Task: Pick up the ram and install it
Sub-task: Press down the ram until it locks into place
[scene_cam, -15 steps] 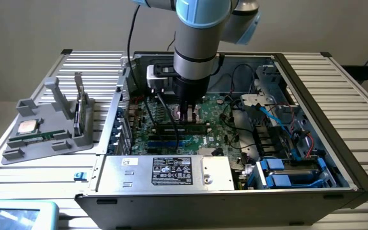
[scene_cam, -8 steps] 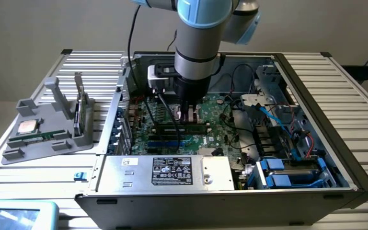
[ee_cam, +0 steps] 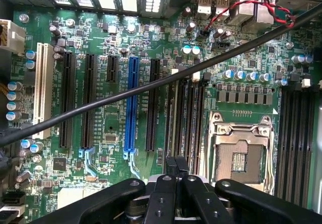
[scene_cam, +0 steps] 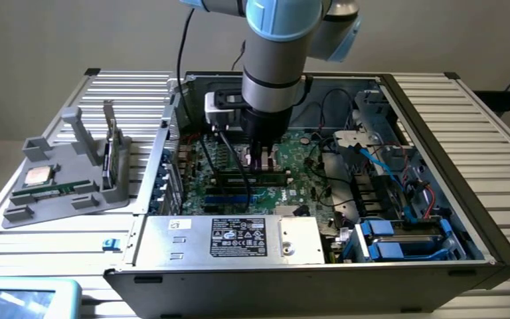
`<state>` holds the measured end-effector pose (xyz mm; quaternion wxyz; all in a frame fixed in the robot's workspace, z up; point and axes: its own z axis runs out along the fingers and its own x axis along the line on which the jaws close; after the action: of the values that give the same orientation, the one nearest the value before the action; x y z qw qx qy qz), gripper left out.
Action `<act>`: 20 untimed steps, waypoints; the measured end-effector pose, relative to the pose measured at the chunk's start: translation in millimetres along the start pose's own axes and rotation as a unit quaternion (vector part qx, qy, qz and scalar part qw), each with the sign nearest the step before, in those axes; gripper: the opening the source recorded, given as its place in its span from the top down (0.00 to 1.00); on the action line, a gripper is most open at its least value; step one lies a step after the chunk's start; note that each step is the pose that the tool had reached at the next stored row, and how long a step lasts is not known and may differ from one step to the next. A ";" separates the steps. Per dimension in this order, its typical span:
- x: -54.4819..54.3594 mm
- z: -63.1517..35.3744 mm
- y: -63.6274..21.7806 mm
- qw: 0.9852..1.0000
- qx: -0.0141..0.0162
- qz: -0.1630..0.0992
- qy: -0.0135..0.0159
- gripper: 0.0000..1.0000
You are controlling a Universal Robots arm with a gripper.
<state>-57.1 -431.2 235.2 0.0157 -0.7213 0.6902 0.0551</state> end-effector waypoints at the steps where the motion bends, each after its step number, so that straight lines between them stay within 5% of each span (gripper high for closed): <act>1: 0.1 0.1 0.0 1.000 0.000 0.000 0.000 0.91; 20: 0.6 3.1 -0.1 1.000 -0.001 -0.007 0.001 0.91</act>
<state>-57.1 -431.5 232.0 0.0152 -0.7264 0.6849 0.0551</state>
